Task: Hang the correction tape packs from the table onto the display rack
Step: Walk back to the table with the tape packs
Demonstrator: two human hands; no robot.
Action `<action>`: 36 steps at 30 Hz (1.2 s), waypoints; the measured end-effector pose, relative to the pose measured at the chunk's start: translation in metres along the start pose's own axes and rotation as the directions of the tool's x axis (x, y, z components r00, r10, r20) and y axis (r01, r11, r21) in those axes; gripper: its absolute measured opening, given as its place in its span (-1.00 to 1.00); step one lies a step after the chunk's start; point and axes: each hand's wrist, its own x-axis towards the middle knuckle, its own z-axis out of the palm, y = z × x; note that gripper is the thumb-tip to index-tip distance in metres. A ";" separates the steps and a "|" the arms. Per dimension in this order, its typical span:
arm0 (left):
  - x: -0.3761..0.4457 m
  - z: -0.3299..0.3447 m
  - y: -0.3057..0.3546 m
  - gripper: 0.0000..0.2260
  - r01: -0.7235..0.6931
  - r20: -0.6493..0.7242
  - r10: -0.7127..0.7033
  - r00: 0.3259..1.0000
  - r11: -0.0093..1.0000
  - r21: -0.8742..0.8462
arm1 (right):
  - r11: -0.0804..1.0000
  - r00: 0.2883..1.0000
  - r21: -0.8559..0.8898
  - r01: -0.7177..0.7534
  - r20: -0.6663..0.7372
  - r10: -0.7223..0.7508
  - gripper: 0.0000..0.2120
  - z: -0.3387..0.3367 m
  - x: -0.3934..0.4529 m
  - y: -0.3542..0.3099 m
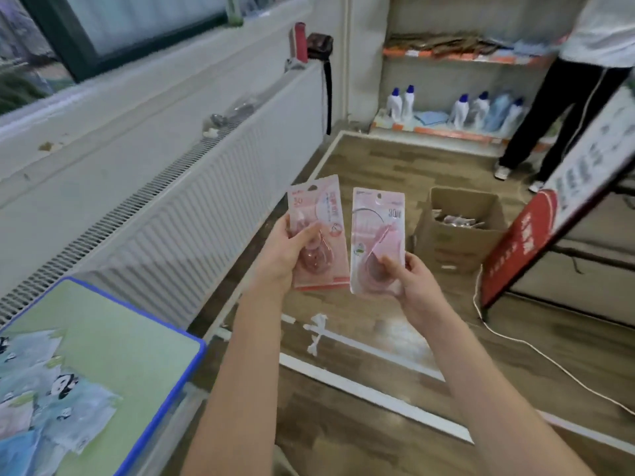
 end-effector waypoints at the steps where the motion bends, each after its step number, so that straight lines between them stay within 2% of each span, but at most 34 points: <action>1: -0.002 0.025 -0.002 -0.78 -0.005 0.029 0.005 1.000 1.000 0.015 | 1.000 0.999 0.002 0.015 -0.039 -0.014 -0.62 -0.024 -0.006 -0.008; 4: -0.007 0.095 -0.007 -0.75 0.004 0.134 -0.010 0.991 0.999 0.044 | 0.998 0.987 0.010 0.056 -0.150 -0.054 -0.62 -0.087 -0.030 -0.031; 9: -0.006 0.206 -0.011 -0.88 -0.011 0.322 -0.025 0.946 0.994 0.109 | 0.989 0.938 0.012 0.150 -0.318 -0.138 -0.76 -0.184 -0.065 -0.057; 15: 0.005 0.331 -0.020 -0.91 -0.013 0.521 -0.051 0.852 0.993 0.118 | 0.975 0.840 0.024 0.221 -0.512 -0.178 -0.77 -0.278 -0.077 -0.080; 18: 0.015 0.391 -0.023 -0.85 -0.002 0.604 -0.068 0.794 0.993 0.114 | 0.957 0.782 0.038 0.288 -0.585 -0.212 -0.84 -0.323 -0.071 -0.097; 23: 0.038 0.492 -0.024 -0.85 -0.014 0.698 -0.083 0.712 0.991 0.132 | 0.924 0.689 0.039 0.380 -0.679 -0.255 -0.89 -0.396 -0.057 -0.134; 28: 0.046 0.581 -0.026 -0.90 -0.055 0.789 -0.098 0.606 0.985 0.164 | 0.889 0.602 0.060 0.453 -0.756 -0.256 -0.76 -0.464 -0.053 -0.164; 33: 0.044 0.658 -0.039 -0.82 -0.039 0.826 -0.118 0.551 0.985 0.167 | 0.869 0.533 0.069 0.489 -0.813 -0.236 -0.78 -0.526 -0.060 -0.180; 36: 0.041 0.703 -0.048 -0.79 -0.025 0.834 -0.138 0.534 0.984 0.179 | 0.862 0.519 0.060 0.503 -0.819 -0.246 -0.73 -0.568 -0.063 -0.190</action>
